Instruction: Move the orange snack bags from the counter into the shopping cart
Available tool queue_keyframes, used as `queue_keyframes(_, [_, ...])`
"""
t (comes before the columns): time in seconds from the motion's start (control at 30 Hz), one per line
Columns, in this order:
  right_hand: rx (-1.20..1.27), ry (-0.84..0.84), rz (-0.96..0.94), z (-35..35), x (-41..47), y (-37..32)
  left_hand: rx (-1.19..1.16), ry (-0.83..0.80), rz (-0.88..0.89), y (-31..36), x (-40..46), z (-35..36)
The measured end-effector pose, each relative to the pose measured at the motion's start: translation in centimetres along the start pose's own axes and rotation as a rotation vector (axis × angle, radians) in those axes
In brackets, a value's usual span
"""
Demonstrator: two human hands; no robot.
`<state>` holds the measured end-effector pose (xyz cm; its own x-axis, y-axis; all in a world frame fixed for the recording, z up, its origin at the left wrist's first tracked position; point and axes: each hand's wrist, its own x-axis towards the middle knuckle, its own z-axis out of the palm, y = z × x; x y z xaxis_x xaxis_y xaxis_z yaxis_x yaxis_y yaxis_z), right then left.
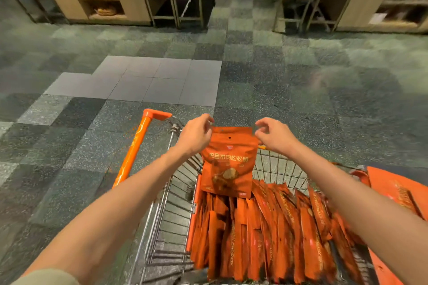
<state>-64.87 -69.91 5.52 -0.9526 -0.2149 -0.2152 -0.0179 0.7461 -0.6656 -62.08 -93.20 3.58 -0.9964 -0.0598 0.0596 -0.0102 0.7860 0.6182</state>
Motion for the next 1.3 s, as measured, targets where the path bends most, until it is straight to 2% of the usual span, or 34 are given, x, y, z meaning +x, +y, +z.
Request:
queue_keyframes(0.13, [0.050, 0.086, -0.046, -0.1, -5.3, -2.1, -0.099, 0.063, 0.050, 1.2, -3.6, -1.8])
queue_keyframes(0.37, [0.050, 0.136, -0.060, 0.6, -13.7, -3.2, -0.136, 0.012, 0.151, 4.0, -9.4, -2.8])
queue_keyframes(0.6, [0.068, 0.227, -0.049, -2.5, -19.6, -2.2, -0.109, -0.001, 0.282, 8.8, -11.9, -3.2])
queue_keyframes(0.8, [0.044, 0.351, -0.019, -6.9, -26.7, 1.7, -0.101, -0.035, 0.398, 15.8, -14.2, -0.5])
queue_keyframes(1.3, [0.028, 0.526, 0.240, -16.4, -48.7, 17.1, -0.214, -0.188, 0.595, 35.5, -26.9, 14.0])
